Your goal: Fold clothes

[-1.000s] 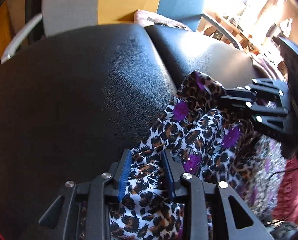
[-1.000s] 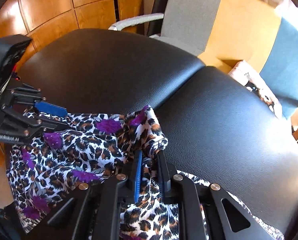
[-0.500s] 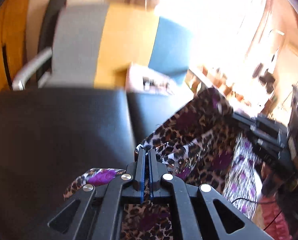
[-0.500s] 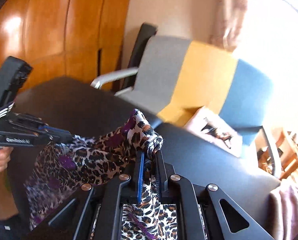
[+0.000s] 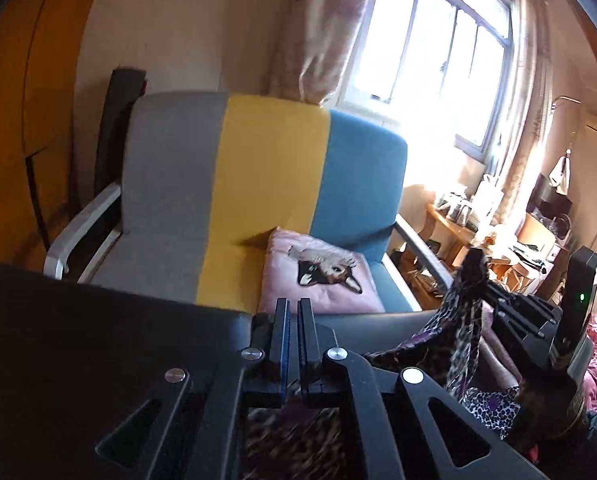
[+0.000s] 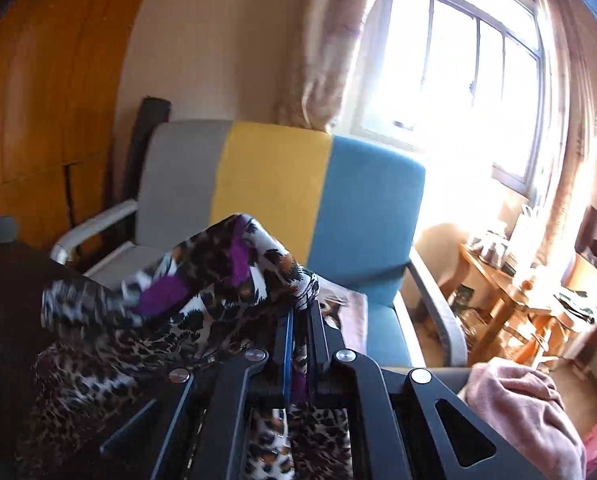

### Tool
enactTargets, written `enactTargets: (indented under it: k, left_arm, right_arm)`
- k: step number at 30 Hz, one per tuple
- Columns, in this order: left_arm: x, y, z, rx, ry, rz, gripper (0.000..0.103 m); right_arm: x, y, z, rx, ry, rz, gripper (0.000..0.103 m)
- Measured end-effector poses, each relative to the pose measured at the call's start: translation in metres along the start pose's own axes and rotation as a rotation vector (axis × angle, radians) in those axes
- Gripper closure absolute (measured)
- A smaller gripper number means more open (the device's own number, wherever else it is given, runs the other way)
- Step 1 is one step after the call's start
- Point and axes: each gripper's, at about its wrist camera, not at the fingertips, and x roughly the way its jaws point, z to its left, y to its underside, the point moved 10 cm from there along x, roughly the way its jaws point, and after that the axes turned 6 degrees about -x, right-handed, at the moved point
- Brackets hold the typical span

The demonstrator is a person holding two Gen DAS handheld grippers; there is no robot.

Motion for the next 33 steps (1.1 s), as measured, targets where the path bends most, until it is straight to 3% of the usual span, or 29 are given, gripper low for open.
enactTargets:
  k: [4, 6, 8, 10, 13, 16, 19, 24, 30, 33]
  left_arm:
    - [0.036, 0.063, 0.08, -0.12, -0.102, 0.157, 0.097]
    - [0.037, 0.108, 0.118, -0.15, -0.152, 0.233, 0.097]
    - [0.038, 0.151, 0.144, -0.195, -0.179, 0.31, 0.097]
    - [0.022, 0.19, 0.16, -0.268, -0.143, 0.367, 0.097]
    - [-0.012, 0.229, 0.168, -0.365, -0.051, 0.381, 0.092]
    - [-0.048, 0.264, 0.157, -0.348, 0.004, 0.362, 0.082]
    - [-0.065, 0.293, 0.129, -0.275, 0.034, 0.391, 0.077]
    - [-0.054, 0.321, 0.09, -0.201, 0.036, 0.442, 0.075]
    - [-0.031, 0.312, 0.073, -0.175, -0.053, 0.383, 0.074]
    - [-0.033, 0.298, 0.083, -0.149, -0.12, 0.357, 0.077]
  right_arm:
    - [0.032, 0.046, -0.026, 0.102, 0.007, 0.131, 0.077]
    - [0.028, 0.073, -0.019, 0.129, -0.037, 0.162, 0.052]
    - [0.024, 0.1, -0.004, 0.136, -0.095, 0.193, 0.051]
    - [0.012, 0.129, 0.017, 0.145, -0.152, 0.22, 0.049]
    - [-0.002, 0.179, 0.042, 0.167, -0.197, 0.253, 0.047]
    - [-0.017, 0.221, 0.047, 0.236, -0.211, 0.252, 0.047]
    - [-0.038, 0.242, 0.049, 0.279, -0.21, 0.234, 0.045]
    - [-0.064, 0.261, 0.049, 0.295, -0.209, 0.214, 0.044]
    - [-0.077, 0.274, 0.066, 0.259, -0.242, 0.207, 0.04]
    - [-0.075, 0.288, 0.072, 0.257, -0.251, 0.232, 0.037]
